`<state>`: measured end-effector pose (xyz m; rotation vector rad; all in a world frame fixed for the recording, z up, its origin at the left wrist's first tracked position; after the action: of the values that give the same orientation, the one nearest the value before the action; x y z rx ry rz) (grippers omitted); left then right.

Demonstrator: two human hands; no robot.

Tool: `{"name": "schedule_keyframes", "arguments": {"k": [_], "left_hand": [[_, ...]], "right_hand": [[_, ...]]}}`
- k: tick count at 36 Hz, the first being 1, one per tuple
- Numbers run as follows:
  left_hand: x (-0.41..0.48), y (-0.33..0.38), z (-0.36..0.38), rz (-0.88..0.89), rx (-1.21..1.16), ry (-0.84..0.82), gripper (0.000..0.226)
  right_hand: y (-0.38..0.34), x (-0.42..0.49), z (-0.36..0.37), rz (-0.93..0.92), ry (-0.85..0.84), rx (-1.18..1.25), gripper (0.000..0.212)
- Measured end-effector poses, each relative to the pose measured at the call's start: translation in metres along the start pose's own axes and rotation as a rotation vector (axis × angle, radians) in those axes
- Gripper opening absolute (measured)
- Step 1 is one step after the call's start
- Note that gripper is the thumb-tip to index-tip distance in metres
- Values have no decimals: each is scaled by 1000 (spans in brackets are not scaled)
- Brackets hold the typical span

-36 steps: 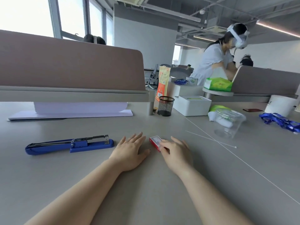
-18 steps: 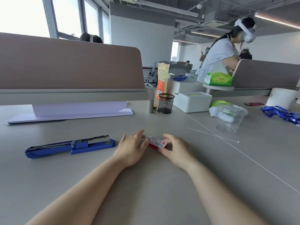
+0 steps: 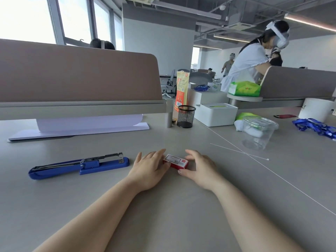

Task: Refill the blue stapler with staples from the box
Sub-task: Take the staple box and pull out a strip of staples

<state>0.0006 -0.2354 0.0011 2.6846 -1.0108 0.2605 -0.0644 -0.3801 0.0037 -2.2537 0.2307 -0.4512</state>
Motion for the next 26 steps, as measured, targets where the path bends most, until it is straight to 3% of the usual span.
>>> {"name": "schedule_keyframes", "arguments": {"k": [5,11,26], "left_hand": [[-1,8,-2,63,92,35,59],[-1,13,0,127,117,30,67],[-1,6,-5,99,78,29,54]], "right_hand": [[1,-3,-12,-2,51,4,61],[3,-1,-7,-14,-12,76,53],[8,-6,-8,-1,-141,183,44]]}}
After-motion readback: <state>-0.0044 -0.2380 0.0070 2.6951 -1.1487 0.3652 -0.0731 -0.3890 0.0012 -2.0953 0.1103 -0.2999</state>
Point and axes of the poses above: each hand's wrist, its own x-axis towards the middle knuckle, its own z-axis out of the palm, y = z × x, the point moved 10 cm from there along x, towards the middle knuckle, and after that the axes turned 15 degrees about x, right-handed, at the moved point
